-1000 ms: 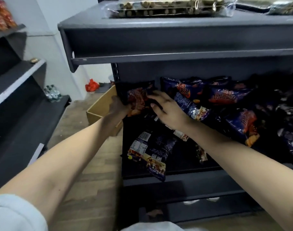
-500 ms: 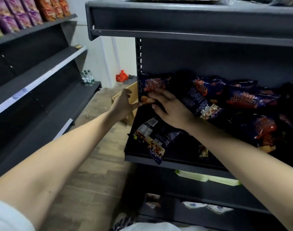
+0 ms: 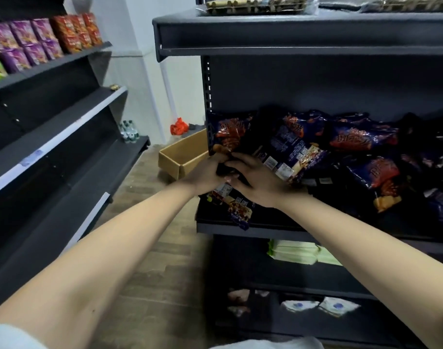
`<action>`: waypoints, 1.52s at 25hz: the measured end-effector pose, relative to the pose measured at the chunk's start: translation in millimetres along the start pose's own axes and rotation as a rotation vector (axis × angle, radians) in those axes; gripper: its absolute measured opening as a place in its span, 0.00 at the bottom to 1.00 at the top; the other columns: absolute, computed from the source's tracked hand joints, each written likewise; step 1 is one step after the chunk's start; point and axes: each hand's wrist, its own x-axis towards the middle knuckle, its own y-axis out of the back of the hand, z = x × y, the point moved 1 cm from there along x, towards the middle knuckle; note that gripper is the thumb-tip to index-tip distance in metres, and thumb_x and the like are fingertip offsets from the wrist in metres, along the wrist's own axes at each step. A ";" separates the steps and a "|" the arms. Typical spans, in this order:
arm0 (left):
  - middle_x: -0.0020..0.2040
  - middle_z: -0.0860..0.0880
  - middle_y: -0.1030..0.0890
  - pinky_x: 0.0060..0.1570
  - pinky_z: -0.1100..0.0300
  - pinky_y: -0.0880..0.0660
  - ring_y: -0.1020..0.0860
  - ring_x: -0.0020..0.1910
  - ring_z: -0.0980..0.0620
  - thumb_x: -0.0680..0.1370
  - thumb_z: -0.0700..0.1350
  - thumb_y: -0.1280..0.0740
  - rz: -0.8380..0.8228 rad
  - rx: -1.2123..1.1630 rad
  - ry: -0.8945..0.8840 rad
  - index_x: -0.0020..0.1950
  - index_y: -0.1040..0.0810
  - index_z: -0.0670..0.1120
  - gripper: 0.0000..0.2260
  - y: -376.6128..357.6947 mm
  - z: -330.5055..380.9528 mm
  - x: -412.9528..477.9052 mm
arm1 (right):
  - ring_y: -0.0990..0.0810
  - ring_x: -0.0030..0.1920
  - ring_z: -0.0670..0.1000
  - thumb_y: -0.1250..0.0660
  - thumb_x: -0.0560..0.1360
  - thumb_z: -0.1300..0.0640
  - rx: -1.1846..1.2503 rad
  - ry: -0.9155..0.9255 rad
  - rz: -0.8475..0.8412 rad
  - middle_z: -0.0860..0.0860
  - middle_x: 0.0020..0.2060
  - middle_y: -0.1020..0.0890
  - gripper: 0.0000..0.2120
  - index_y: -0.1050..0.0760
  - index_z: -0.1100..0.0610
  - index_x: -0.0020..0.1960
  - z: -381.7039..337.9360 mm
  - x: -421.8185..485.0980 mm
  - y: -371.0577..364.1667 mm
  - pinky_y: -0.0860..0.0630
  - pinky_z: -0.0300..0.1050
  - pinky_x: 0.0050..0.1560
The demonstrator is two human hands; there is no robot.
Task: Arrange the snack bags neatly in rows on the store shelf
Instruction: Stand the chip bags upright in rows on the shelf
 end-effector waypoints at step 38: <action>0.67 0.50 0.31 0.59 0.62 0.32 0.30 0.63 0.54 0.71 0.61 0.32 0.250 -0.177 -0.075 0.69 0.36 0.50 0.31 24.2 3.0 -32.4 | 0.28 0.61 0.49 0.43 0.79 0.50 0.485 -0.414 0.304 0.47 0.59 0.26 0.23 0.41 0.52 0.72 -8.5 -52.0 2.3 0.32 0.30 0.51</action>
